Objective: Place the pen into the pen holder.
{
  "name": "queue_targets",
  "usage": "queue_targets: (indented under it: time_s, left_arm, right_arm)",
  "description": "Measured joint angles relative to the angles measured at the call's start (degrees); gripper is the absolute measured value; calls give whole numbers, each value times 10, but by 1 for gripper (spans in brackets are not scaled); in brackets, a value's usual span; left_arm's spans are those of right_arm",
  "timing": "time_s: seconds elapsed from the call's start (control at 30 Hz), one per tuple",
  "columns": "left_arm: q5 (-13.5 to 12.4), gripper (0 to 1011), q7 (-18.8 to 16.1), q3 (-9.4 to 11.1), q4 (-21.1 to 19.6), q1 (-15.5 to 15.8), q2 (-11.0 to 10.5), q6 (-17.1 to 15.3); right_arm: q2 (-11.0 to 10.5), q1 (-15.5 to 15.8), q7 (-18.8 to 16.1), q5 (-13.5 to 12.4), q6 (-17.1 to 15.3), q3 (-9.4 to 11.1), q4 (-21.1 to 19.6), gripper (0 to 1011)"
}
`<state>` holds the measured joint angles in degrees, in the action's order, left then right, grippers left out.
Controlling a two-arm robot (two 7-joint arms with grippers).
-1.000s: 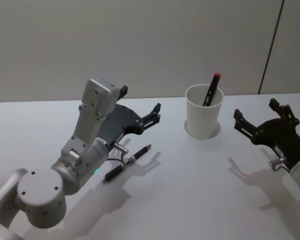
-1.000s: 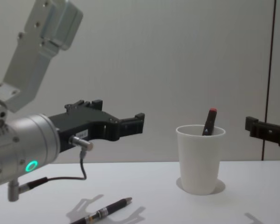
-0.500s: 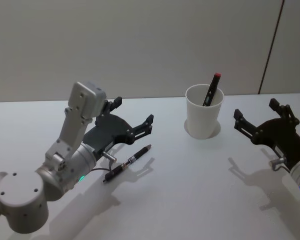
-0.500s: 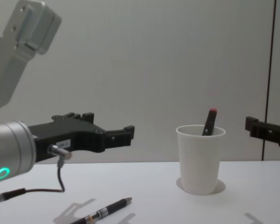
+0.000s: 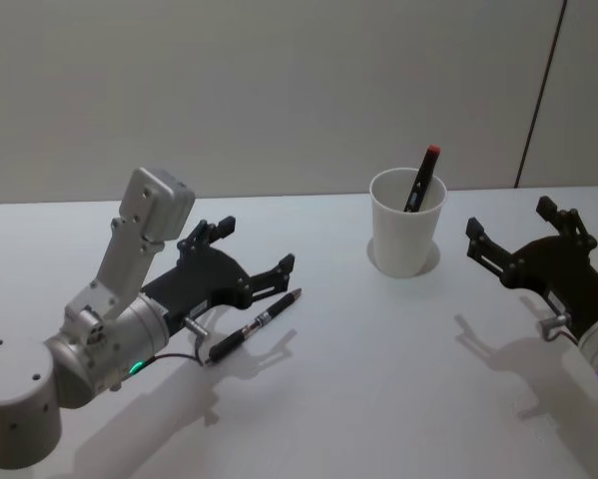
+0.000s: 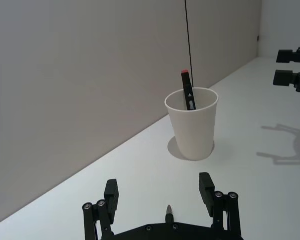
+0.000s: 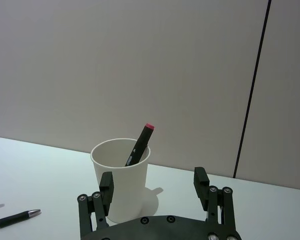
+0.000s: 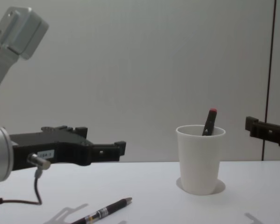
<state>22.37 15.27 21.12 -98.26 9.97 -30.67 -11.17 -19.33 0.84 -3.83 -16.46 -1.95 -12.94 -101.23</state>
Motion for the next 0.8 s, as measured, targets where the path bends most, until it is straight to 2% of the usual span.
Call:
queue_targets:
  time_s: [0.47,0.8]
  left_arm:
    - [12,1001,48,-14,-15,-7,-35,-55]
    - [12,1001,67,-16,-17,-9,-45,-89]
  right_arm:
    - [0,0,0,0,0,0,0,1002]
    - [0,0,0,0,0,0,0,1002]
